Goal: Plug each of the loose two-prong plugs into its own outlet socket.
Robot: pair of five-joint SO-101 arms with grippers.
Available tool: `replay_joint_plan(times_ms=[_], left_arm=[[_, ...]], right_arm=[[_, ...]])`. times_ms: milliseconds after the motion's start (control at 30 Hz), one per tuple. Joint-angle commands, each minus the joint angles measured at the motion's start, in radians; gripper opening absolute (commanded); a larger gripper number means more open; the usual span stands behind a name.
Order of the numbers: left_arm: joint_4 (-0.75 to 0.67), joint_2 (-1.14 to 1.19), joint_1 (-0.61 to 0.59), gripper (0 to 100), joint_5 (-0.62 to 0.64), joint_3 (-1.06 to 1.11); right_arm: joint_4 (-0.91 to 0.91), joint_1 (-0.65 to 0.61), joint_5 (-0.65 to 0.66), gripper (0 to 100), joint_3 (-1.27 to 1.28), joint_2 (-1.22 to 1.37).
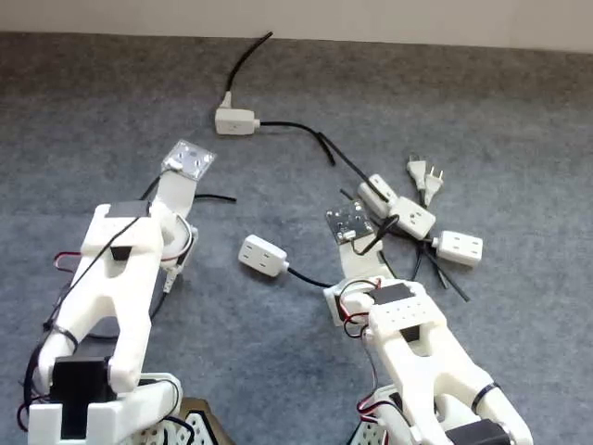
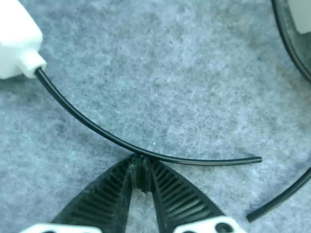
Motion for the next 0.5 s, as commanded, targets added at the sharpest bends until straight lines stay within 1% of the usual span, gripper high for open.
replay_joint_plan(times_ms=[0, 367, 467], left_arm=[[-0.037, -0.039, 0.013, 13, 0.002, 0.059], [-0.037, -0.039, 0.008, 13, 0.005, 0.085], [-0.055, -0.039, 0.008, 13, 0.006, 0.101]], right_arm=[[-0.013, -0.012, -0.011, 1.3, 0.002, 0.002], [-0.013, -0.012, -0.011, 1.3, 0.002, 0.002], [-0.013, -0.012, -0.011, 1.3, 0.002, 0.002]])
